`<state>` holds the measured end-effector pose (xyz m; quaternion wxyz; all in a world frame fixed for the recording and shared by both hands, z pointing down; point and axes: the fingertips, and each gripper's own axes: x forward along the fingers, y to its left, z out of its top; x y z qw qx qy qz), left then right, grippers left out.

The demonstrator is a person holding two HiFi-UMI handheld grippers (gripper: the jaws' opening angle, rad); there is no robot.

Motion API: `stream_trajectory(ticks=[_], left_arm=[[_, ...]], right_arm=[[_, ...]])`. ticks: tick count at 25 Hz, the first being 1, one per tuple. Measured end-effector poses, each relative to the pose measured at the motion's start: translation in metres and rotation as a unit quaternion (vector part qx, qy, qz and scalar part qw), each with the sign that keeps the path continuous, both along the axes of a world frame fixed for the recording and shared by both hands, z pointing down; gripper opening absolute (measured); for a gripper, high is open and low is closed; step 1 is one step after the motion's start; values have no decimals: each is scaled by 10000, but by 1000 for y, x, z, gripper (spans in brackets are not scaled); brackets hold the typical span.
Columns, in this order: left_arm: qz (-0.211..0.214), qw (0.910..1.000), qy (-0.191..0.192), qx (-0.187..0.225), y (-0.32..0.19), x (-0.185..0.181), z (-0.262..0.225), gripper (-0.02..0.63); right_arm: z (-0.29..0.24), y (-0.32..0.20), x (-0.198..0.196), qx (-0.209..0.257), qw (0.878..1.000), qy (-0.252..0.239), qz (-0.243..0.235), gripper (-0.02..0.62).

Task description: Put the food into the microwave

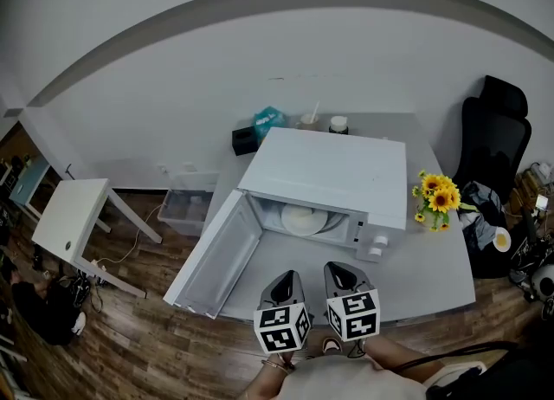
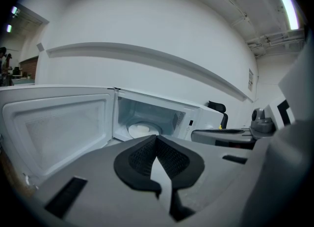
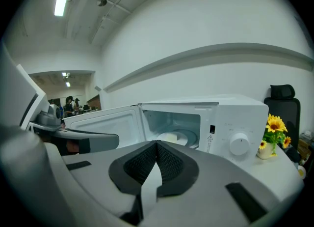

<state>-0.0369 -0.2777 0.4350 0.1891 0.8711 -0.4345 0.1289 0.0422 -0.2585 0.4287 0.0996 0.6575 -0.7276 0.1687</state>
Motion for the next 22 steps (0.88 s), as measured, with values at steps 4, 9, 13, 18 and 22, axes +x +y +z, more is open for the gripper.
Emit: stream_trajectory(ticks=[4,9,13,18,22], left_arm=[[-15,10000,-15,-59,0,-2,4,3],[-10,10000,-20,-91,-1,-1,7,3],[24,9999,-34,-118,0,1,9,3],[72,9999,-49,-144,3,3,12,3],[92,9998,-58,-170,6,3,13,3]], right_arm=[[3,1,1,-40,10000,-27,33,15],[5,1,3,-77,10000,-3,47,15],[6,2,4,-85,9999,42,63,15],[7,3,5,-96,9999,103,82,15],[8,6,6,-130,9998,99,91,15]])
